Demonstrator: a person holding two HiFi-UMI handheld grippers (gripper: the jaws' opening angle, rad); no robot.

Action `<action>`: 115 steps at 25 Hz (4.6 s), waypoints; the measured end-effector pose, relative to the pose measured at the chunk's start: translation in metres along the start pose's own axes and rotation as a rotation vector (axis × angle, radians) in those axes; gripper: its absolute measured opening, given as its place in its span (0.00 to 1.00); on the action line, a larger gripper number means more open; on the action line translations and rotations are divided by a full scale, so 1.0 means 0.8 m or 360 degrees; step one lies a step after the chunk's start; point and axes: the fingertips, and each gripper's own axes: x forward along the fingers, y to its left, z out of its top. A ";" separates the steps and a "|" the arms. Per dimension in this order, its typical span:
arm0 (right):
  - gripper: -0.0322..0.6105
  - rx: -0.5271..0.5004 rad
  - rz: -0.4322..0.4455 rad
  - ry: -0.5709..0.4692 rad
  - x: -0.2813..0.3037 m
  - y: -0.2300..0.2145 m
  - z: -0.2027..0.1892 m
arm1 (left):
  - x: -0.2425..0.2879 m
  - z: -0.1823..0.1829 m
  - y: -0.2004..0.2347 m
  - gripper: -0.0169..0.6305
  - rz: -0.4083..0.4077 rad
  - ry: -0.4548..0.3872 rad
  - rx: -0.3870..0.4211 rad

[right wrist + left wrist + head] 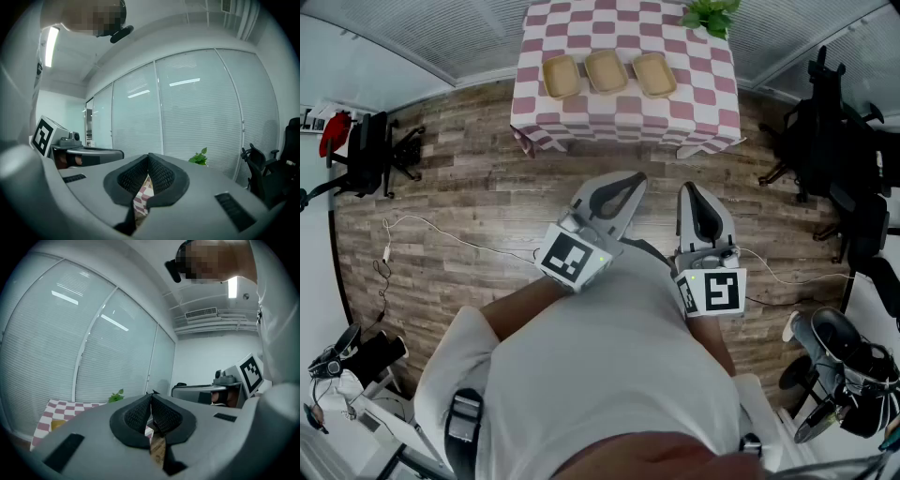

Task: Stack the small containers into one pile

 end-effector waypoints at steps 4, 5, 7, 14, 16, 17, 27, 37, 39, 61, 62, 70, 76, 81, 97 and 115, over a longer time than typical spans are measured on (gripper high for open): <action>0.10 0.0005 0.0019 0.0000 -0.007 0.001 0.001 | 0.001 0.002 -0.008 0.08 -0.0006 -0.0006 -0.0009; 0.10 0.0007 0.0024 0.0001 -0.008 0.001 0.001 | 0.001 0.003 -0.010 0.08 -0.0004 -0.0006 -0.0013; 0.10 0.0010 0.0030 0.0002 -0.011 -0.001 0.000 | 0.002 0.002 -0.012 0.08 0.0003 -0.0005 -0.0013; 0.10 0.0061 0.0059 -0.0016 -0.020 -0.017 -0.007 | 0.012 -0.007 -0.027 0.08 0.0032 -0.0009 -0.0036; 0.10 0.0073 0.0067 -0.0022 -0.021 -0.020 -0.008 | 0.014 -0.012 -0.028 0.08 0.0039 0.0002 -0.0048; 0.10 0.0078 0.0068 -0.0024 -0.021 -0.022 -0.008 | 0.015 -0.015 -0.028 0.08 0.0042 0.0012 -0.0051; 0.10 0.0100 0.0073 0.0004 0.026 -0.049 -0.017 | 0.052 -0.022 0.011 0.08 0.0052 0.0036 -0.0072; 0.10 0.0044 0.0110 0.0064 0.156 -0.084 -0.005 | 0.119 -0.003 0.127 0.08 0.0088 0.0005 -0.0097; 0.10 0.0025 0.0119 0.0068 0.187 -0.089 0.002 | 0.132 0.004 0.155 0.08 0.0100 -0.0002 -0.0097; 0.10 -0.0027 0.0114 0.0083 0.364 -0.144 0.026 | 0.226 0.029 0.306 0.08 0.0108 0.0027 -0.0115; 0.10 -0.0034 0.0114 0.0089 0.366 -0.148 0.024 | 0.230 0.027 0.307 0.08 0.0113 0.0040 -0.0116; 0.10 -0.0091 0.0129 0.0137 0.372 -0.187 0.012 | 0.258 0.019 0.313 0.08 0.0201 0.0091 -0.0125; 0.10 -0.0102 0.0221 0.0212 0.382 -0.209 -0.012 | 0.286 -0.011 0.313 0.08 0.0252 0.0191 -0.0149; 0.10 -0.0073 0.0272 0.0325 0.389 -0.225 -0.049 | 0.301 -0.057 0.319 0.08 0.0311 0.0322 -0.0247; 0.17 -0.0046 0.0300 0.0741 0.427 -0.275 -0.243 | 0.324 -0.273 0.351 0.19 0.0534 0.0706 -0.0644; 0.21 0.0047 0.0230 0.1116 0.444 -0.307 -0.451 | 0.346 -0.435 0.361 0.19 0.0655 0.0935 -0.0909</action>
